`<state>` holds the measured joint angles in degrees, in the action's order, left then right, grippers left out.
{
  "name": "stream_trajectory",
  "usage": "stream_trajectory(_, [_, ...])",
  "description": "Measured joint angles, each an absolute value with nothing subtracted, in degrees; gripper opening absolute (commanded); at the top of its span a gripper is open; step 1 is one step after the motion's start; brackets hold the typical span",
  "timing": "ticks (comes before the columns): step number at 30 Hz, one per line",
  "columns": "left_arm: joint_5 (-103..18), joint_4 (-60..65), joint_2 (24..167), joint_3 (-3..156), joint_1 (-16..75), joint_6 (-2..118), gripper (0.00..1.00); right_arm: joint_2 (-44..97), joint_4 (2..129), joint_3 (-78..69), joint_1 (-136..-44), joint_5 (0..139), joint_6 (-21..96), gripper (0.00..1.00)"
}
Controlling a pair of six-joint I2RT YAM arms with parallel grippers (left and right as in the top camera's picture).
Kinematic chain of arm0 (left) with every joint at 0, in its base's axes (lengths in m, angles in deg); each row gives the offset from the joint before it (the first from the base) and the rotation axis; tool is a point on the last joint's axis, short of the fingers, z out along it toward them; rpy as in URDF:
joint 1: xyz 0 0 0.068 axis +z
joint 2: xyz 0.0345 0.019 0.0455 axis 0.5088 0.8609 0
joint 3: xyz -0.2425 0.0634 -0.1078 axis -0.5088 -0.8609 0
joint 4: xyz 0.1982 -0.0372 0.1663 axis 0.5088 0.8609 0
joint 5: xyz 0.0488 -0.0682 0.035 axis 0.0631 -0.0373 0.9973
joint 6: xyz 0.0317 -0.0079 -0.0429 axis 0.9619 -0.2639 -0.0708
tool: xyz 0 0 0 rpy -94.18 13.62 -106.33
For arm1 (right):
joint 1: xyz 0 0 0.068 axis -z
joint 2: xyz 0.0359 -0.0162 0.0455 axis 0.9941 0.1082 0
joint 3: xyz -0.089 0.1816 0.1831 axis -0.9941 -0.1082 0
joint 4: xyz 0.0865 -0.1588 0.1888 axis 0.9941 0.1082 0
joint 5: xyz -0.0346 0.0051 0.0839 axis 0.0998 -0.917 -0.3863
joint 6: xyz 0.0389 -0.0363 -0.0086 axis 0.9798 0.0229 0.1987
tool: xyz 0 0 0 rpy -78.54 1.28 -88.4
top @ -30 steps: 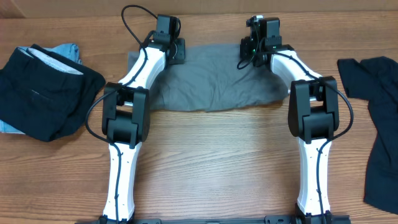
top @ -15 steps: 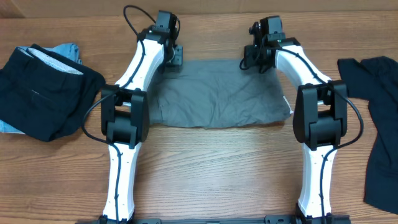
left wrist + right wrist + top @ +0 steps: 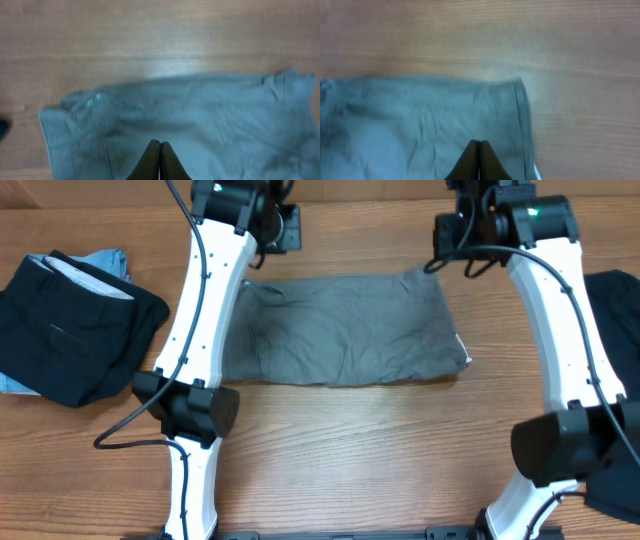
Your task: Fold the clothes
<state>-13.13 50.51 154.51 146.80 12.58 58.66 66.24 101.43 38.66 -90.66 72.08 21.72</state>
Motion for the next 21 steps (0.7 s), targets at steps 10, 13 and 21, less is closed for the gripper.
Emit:
stream_trajectory(10, [-10.6,64.2,152.9,146.8,7.3,57.1,0.61,63.2,114.5,38.7,-90.1,72.3,23.6,0.96])
stream_trajectory(13, [-10.2,62.9,152.9,146.8,7.3,56.7,1.00,63.2,114.6,38.7,-90.1,72.3,23.6,1.00])
stream_trajectory(21, [-10.2,62.9,152.9,146.8,7.3,56.4,1.00,63.2,114.6,38.7,-90.1,72.3,23.6,1.00])
